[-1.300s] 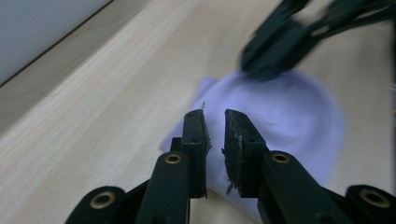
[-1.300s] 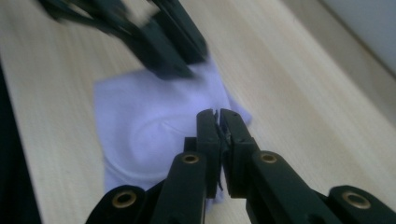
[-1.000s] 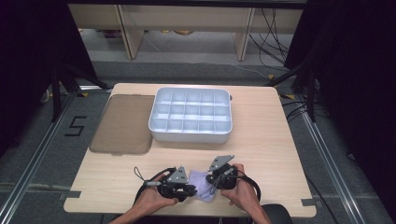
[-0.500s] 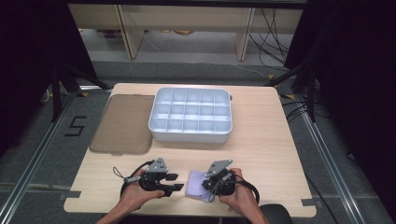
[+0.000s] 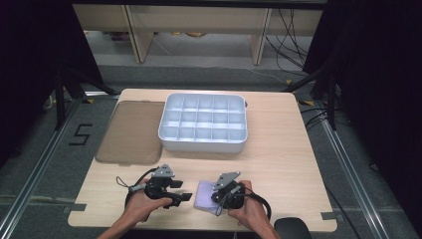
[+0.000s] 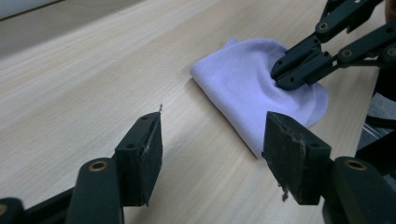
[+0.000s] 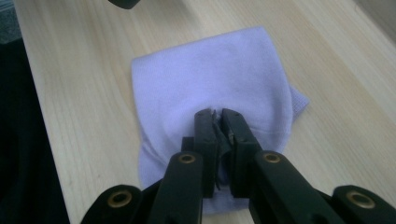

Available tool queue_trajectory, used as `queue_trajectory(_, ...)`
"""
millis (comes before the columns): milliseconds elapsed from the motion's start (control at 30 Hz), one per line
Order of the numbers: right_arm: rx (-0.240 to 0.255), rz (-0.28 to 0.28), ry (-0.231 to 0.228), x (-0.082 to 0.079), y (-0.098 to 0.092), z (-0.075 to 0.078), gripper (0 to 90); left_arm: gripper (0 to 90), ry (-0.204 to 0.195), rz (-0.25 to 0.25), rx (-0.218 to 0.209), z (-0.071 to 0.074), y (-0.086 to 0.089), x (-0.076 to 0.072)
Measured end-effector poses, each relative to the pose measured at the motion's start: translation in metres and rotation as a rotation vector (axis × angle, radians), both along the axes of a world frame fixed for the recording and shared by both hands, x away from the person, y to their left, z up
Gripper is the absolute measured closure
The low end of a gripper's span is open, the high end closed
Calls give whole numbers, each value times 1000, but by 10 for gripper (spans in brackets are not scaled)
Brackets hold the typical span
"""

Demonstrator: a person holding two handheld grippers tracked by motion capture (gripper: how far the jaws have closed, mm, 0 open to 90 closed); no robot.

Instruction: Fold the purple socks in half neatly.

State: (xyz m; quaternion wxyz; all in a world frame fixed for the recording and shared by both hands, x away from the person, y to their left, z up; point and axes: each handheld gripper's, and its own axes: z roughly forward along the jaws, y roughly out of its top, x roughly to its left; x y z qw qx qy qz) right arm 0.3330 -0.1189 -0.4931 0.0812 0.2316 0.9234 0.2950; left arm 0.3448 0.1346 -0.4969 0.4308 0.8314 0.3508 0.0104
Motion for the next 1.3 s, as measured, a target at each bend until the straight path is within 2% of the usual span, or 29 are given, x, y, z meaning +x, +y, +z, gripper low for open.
queue_trajectory(133,12,-13,11,1,7,0,852,373,6,10,1,1,2,2)
queue_trajectory(167,-6,-47,34,0,8,1,852,373,6,18,0,0,2,2)
queue_trajectory(200,-6,-42,37,-1,8,2,851,372,14,12,5,0,3,3)
queue_trajectory(267,13,-16,2,1,8,-1,851,372,19,14,8,-1,3,3)
queue_trajectory(333,12,-12,19,1,9,-1,850,372,24,13,13,-1,2,3)
queue_trajectory(367,11,-32,25,0,9,0,850,372,32,23,9,-2,1,3)
queue_trajectory(400,17,-24,8,0,9,-1,850,372,28,21,16,-2,1,3)
queue_trajectory(433,15,-17,-3,1,9,-1,849,373,47,16,15,-3,0,3)
queue_trajectory(467,10,-45,22,0,9,0,849,376,43,8,18,-4,-1,3)
queue_trajectory(500,17,-29,6,1,9,-1,848,382,48,3,26,-4,-2,3)
queue_trajectory(533,17,-33,9,0,10,-1,848,385,46,13,18,-5,-4,3)
queue_trajectory(600,17,-28,4,0,10,-1,847,417,42,2,19,-7,-6,3)
queue_trajectory(700,17,-33,17,-1,10,-1,846,456,66,-16,6,-10,-11,3)
queue_trajectory(733,12,-24,5,0,9,-1,846,465,69,-24,6,-11,-12,3)
queue_trajectory(833,23,-24,9,0,9,-1,846,493,88,-36,-6,-14,-18,3)
queue_trajectory(867,10,-14,3,1,8,0,845,503,89,-50,4,-14,-19,4)
queue_trajectory(933,13,-18,7,1,8,0,844,515,88,-55,12,-16,-22,3)
queue_trajectory(967,27,-26,13,0,9,-1,844,533,93,-52,2,-16,-23,3)
queue_trajectory(1033,9,-20,3,0,9,0,843,564,94,-58,2,-16,-25,3)
queue_trajectory(1067,9,-16,16,0,9,0,843,588,86,-57,5,-17,-26,2)
queue_trajectory(1100,11,-9,4,1,9,0,843,622,82,-67,5,-17,-26,3)
queue_trajectory(1167,16,-13,7,1,8,0,842,679,88,-60,-14,-19,-27,3)
queue_trajectory(1200,14,-20,12,0,8,0,841,710,80,-41,-16,-19,-27,2)
queue_trajectory(1233,15,-14,5,0,8,0,840,750,80,-52,-30,-19,-26,3)
queue_trajectory(1267,15,-14,3,0,8,0,840,789,76,-41,-34,-19,-26,2)
queue_trajectory(1300,17,-14,4,0,8,0,839,807,63,-55,-25,-18,-26,2)
